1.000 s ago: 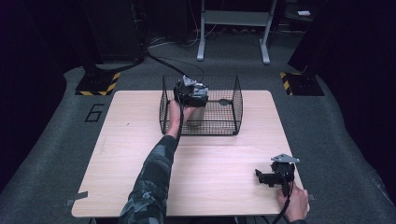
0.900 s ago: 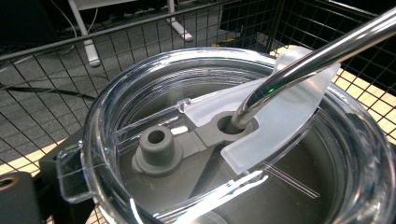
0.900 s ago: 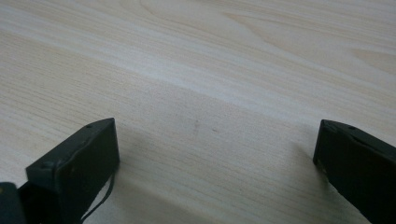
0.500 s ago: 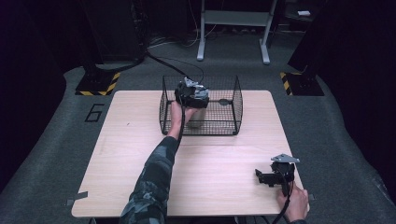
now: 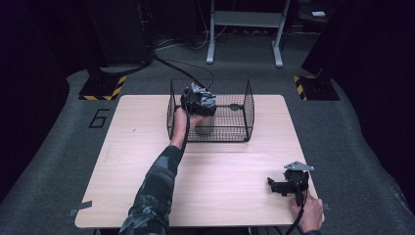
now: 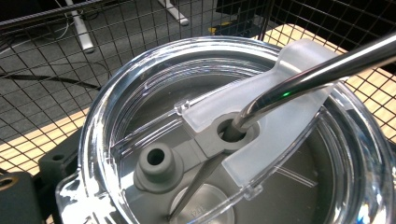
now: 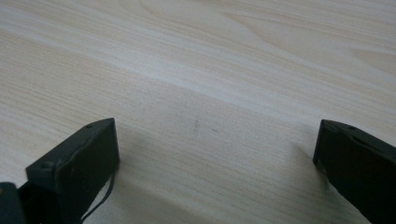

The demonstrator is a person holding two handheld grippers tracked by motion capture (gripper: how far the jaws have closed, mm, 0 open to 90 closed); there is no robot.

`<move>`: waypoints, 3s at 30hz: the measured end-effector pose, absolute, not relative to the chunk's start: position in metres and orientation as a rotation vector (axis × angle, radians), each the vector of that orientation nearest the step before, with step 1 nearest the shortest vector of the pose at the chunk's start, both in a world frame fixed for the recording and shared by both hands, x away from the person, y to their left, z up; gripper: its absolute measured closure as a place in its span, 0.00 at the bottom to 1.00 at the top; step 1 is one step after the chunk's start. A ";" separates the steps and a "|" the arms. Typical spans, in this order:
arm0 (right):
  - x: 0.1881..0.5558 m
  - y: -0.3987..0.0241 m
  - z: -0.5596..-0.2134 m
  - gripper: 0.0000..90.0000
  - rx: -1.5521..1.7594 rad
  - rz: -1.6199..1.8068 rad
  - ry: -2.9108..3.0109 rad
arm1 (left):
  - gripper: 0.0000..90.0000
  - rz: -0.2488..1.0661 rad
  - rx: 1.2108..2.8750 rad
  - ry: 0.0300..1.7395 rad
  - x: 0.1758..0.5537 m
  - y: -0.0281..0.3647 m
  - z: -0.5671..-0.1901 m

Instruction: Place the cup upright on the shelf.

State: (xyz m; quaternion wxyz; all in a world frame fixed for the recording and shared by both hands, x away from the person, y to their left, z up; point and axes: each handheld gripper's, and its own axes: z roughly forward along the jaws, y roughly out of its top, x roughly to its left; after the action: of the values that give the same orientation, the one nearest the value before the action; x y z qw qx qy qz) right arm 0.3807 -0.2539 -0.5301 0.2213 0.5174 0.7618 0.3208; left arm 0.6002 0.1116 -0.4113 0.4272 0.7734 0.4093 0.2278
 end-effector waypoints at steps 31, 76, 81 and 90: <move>0.381 -0.254 -0.530 0.00 1.431 0.887 2.105 | 0.00 0.525 1.973 0.972 0.569 0.131 -0.369; 0.381 -0.254 -0.530 0.00 1.430 0.886 2.105 | 0.00 0.532 1.983 0.933 0.423 0.263 -0.394; 0.381 -0.254 -0.530 0.00 1.429 0.887 2.106 | 0.00 0.509 1.962 0.992 0.407 0.278 -0.418; 0.381 -0.254 -0.530 0.00 1.429 0.887 2.106 | 0.00 0.444 1.935 1.190 0.383 0.311 -0.480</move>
State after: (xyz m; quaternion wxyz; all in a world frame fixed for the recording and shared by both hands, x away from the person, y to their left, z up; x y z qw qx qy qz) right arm 0.3806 -0.2538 -0.5301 0.2215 0.5172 0.7619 0.3209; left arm 0.3827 0.3106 -0.4796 0.4020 0.7654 0.4707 0.1758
